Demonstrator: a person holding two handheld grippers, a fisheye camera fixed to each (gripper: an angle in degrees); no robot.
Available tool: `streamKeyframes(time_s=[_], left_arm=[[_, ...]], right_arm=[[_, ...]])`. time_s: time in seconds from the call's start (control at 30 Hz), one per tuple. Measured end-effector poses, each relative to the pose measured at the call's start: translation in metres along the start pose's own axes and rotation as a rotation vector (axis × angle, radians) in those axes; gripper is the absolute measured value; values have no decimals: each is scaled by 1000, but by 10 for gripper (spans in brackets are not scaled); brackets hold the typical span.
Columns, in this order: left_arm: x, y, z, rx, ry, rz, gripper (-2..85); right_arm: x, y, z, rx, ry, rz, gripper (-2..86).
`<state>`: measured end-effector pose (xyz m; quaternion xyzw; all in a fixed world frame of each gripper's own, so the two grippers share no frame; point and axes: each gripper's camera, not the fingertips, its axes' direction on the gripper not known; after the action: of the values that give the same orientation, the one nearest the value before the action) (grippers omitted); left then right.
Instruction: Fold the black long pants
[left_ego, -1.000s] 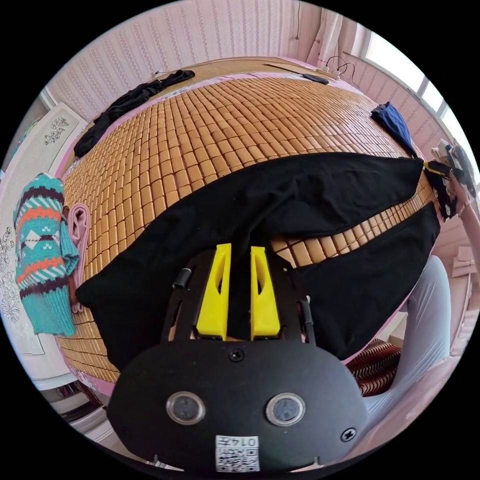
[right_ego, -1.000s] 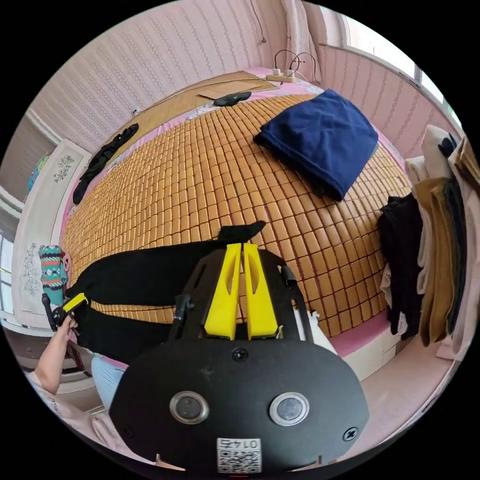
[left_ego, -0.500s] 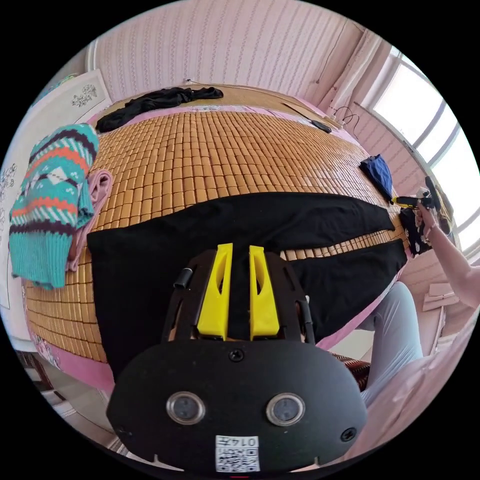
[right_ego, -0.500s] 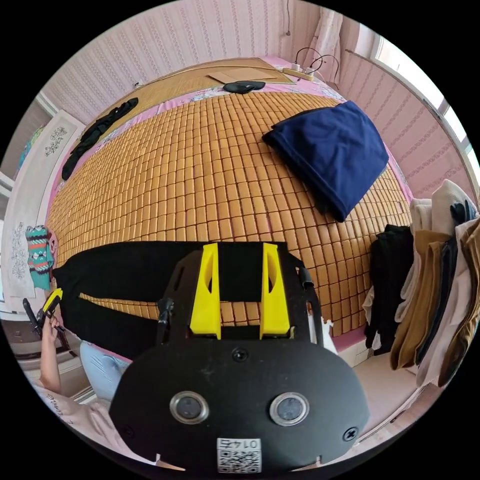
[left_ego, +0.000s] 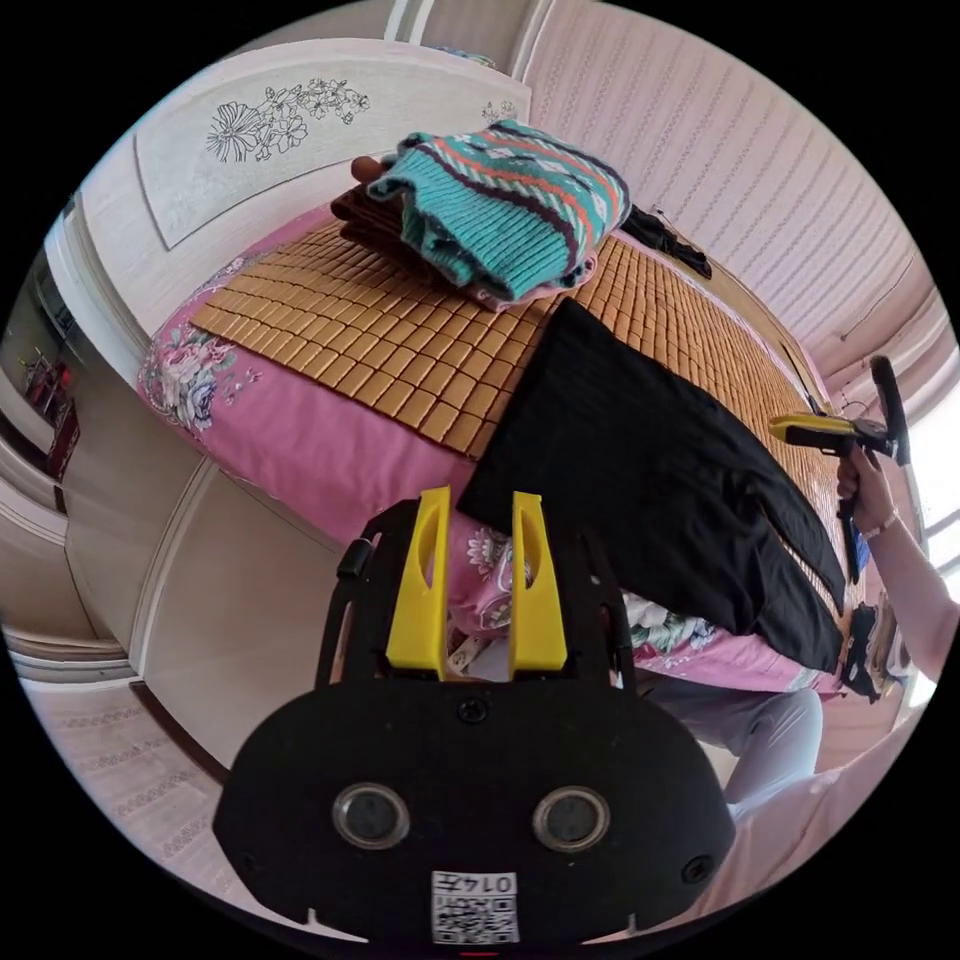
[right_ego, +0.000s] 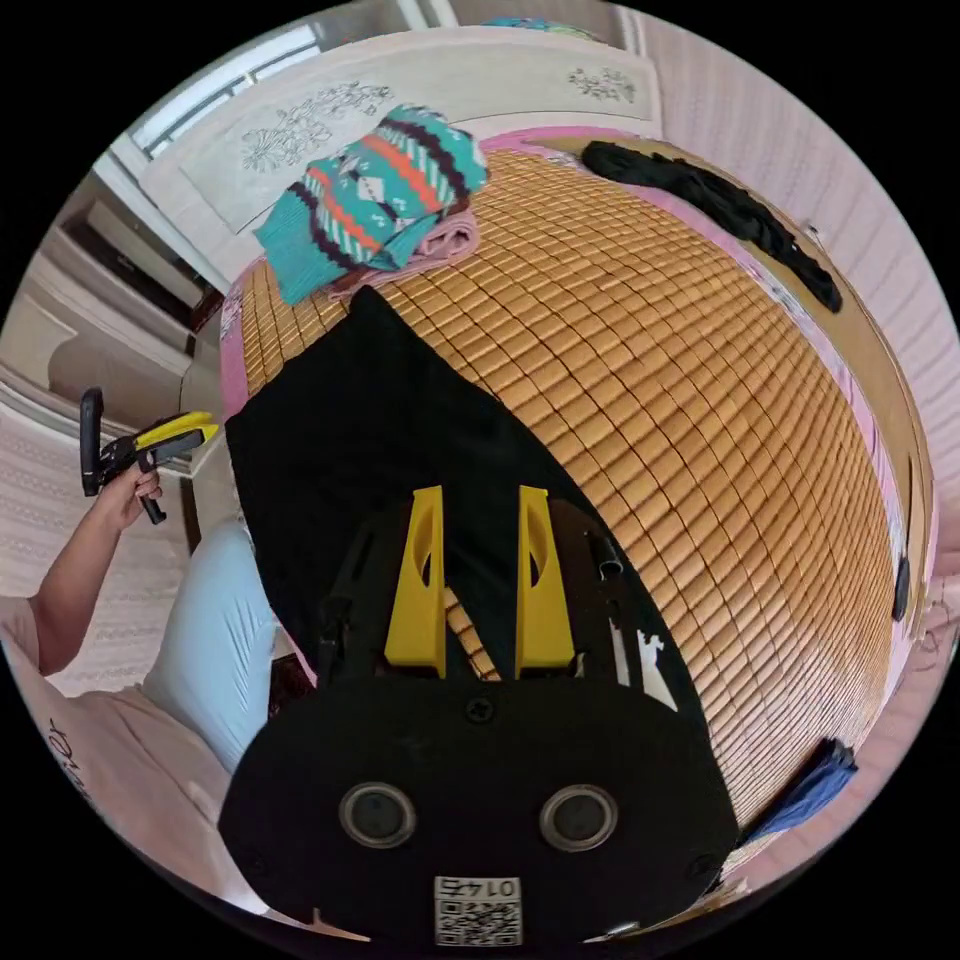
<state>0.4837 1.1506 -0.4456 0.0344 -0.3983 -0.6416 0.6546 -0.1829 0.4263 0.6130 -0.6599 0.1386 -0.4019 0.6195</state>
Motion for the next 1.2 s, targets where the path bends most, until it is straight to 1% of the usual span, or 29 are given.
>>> streamKeyframes(time_s=[0.1, 0.17, 0.23, 0.27, 0.3, 0.37, 0.4, 0.43, 0.5, 0.63, 0.7, 0.77, 0.87, 0.97, 1.1, 1.2], left_arm=[[-9, 7, 1, 43, 15, 4, 95], [-12, 8, 8, 24, 9, 12, 101], [-15, 12, 23, -19, -2, 30, 105], [-16, 14, 27, -28, -5, 32, 104], [-17, 17, 30, -25, -8, 25, 102], [-16, 22, 30, -2, -8, 56, 83], [-15, 25, 30, 11, -8, 66, 56], [-16, 27, 29, 23, 30, 80, 36], [-17, 26, 27, 13, 32, 79, 21], [-29, 23, 2, 61, 43, 69, 8], [-29, 21, 4, 23, 5, 105, 11], [-28, 20, 20, -56, -36, 139, 19], [-28, 23, 23, -39, -36, 135, 39], [-31, 30, 14, 10, -49, 85, 68], [-27, 48, -9, 69, -25, 81, 79], [-22, 61, -24, 75, -14, 96, 79]], right_arm=[[-46, -73, 15, -24, -26, -90, 125], [-67, -106, 23, -50, -1, -110, 133], [-88, -137, 37, -81, 72, -127, 134], [-92, -143, 42, -101, 97, -129, 134], [-99, -153, 56, -164, 141, -133, 129], [-103, -162, 58, -157, 104, -134, 92], [-104, -168, 60, -175, 63, -125, 68], [-107, -173, 60, -179, 63, -108, 54], [-117, -180, 60, -199, 65, -134, 31], [-148, -195, 59, -189, 150, -212, 23], [-157, -199, 61, -182, 160, -210, 29], [-166, -201, 70, -218, 171, -223, 44], [-184, -196, 61, -181, 240, -257, 75], [-204, -175, 31, -94, 272, -317, 86], [-219, -119, -13, -9, 280, -325, 91], [-216, -68, -30, -19, 289, -278, 90]])
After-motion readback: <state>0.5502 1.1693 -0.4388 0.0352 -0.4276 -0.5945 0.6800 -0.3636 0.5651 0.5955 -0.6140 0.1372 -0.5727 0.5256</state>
